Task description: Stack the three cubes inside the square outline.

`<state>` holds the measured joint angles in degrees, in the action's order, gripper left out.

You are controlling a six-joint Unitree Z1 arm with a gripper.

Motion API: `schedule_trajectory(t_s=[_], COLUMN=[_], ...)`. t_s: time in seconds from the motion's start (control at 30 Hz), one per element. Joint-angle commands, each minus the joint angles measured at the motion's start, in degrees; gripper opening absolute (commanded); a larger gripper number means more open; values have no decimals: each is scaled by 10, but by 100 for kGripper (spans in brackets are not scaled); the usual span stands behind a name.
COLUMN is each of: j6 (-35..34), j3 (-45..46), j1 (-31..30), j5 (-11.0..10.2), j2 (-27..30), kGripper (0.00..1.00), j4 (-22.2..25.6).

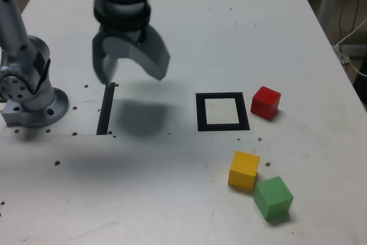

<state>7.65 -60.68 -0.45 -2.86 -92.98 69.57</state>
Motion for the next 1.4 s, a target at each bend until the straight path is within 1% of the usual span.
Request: schedule_trajectory(t_s=[0.0, 0.2, 0.33, 0.53, 0.77, 1.07, 1.37], j6=[1, 3, 14, 54, 118, 165, 179], j3=[-26, -101, -147, -220, -285, -368, -421], j1=[-14, -50, -63, -65, -65, -65, -65], j5=[-4, -14, -21, -38, -51, -53, -42], j2=[-17, -63, -91, -136, -185, -244, -302], kGripper=[100, 99, 99, 99, 99, 100, 99], j4=[11, 32, 42, 65, 63, 63, 62])
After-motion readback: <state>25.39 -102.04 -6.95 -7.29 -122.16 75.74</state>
